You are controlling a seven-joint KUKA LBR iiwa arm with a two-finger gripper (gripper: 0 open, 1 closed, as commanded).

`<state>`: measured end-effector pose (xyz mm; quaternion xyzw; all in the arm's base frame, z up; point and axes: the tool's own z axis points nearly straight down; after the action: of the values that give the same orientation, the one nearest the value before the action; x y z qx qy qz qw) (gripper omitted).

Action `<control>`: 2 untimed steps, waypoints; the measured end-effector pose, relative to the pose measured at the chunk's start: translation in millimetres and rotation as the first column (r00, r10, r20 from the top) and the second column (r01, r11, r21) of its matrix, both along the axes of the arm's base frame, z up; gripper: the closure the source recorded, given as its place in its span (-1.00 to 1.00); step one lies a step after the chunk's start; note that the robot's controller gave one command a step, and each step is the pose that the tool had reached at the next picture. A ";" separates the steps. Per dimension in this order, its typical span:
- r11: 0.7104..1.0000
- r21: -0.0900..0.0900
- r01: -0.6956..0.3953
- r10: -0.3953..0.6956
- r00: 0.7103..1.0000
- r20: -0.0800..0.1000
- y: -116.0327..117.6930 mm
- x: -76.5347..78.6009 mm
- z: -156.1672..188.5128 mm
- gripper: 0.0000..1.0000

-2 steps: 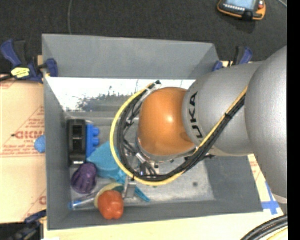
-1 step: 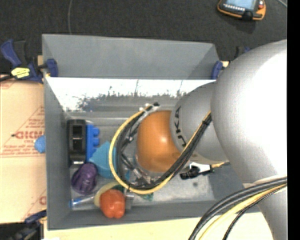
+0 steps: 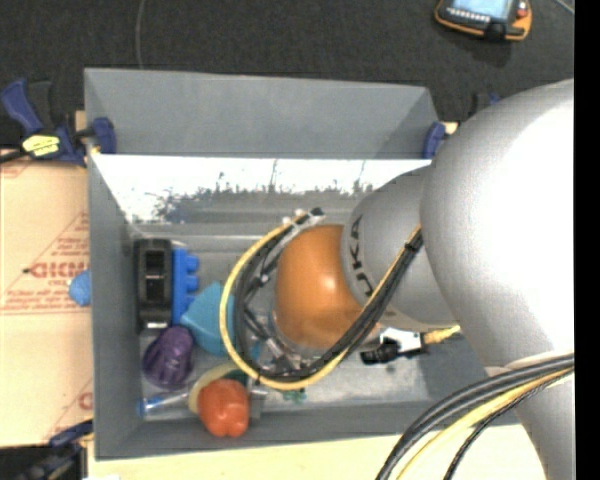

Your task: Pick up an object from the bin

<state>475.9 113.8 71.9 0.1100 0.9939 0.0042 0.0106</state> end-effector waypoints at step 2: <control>0.995 -0.007 0.097 -0.097 0.995 0.001 37.9 8.8 1.4 1.00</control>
Offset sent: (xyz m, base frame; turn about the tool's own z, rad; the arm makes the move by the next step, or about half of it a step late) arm 0.0000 0.0000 0.0000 0.0000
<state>484.6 151.7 73.3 0.1580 0.9874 0.0000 0.0114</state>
